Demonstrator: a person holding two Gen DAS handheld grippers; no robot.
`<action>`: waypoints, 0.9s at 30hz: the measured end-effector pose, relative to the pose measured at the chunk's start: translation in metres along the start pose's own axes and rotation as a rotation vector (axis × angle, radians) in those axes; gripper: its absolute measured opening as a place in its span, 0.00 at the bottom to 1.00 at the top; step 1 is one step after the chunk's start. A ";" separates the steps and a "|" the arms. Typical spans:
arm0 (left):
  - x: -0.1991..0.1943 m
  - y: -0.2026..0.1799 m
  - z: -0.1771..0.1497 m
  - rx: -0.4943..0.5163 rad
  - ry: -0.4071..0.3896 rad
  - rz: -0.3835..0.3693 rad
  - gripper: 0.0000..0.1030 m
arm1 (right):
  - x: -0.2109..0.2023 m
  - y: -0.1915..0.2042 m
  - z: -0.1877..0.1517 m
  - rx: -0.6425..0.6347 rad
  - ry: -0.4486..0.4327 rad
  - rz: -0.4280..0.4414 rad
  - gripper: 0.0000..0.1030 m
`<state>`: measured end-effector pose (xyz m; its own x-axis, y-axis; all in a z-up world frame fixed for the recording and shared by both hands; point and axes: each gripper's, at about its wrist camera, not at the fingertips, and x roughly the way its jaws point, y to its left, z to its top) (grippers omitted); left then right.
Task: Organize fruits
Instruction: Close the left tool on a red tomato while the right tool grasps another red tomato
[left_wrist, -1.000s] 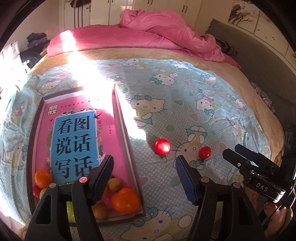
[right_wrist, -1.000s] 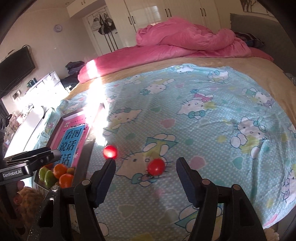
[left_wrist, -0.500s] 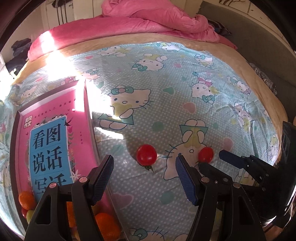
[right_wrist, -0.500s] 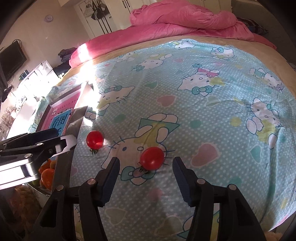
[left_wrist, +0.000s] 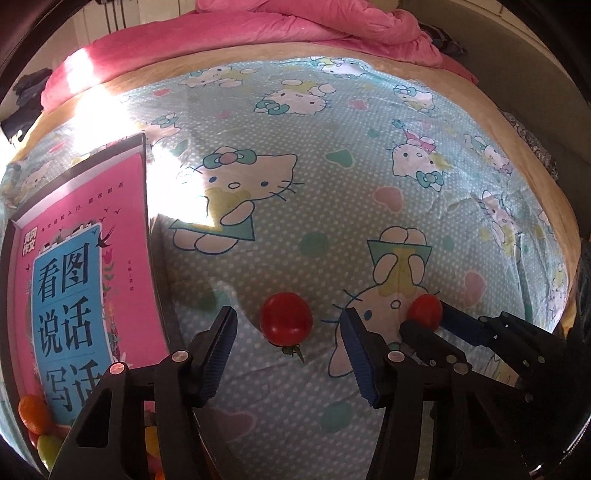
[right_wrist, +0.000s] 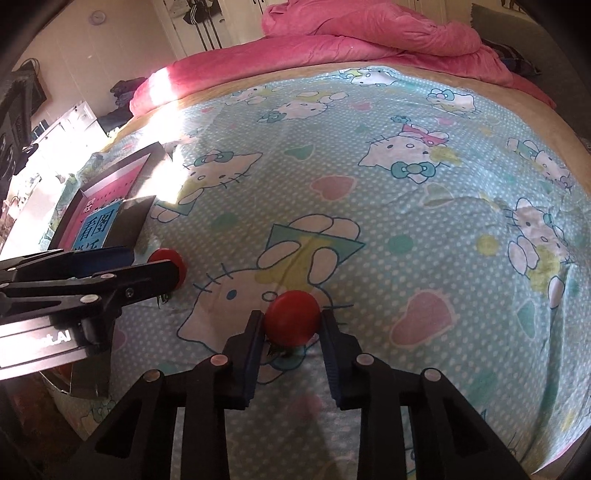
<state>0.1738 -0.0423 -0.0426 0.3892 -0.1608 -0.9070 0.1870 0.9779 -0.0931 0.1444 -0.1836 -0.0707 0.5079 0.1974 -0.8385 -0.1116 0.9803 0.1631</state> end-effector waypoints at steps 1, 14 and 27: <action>0.004 0.000 0.001 -0.002 0.011 0.004 0.57 | 0.000 0.001 0.000 -0.007 -0.001 -0.001 0.30; 0.019 -0.001 0.004 -0.024 0.032 -0.001 0.31 | -0.005 -0.007 0.000 0.059 -0.008 0.057 0.30; -0.046 0.024 -0.009 -0.076 -0.088 -0.031 0.31 | -0.039 0.011 0.005 0.020 -0.135 0.211 0.30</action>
<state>0.1526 -0.0100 -0.0071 0.4629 -0.1988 -0.8638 0.1329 0.9791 -0.1541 0.1277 -0.1805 -0.0331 0.5851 0.3957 -0.7079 -0.2105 0.9171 0.3386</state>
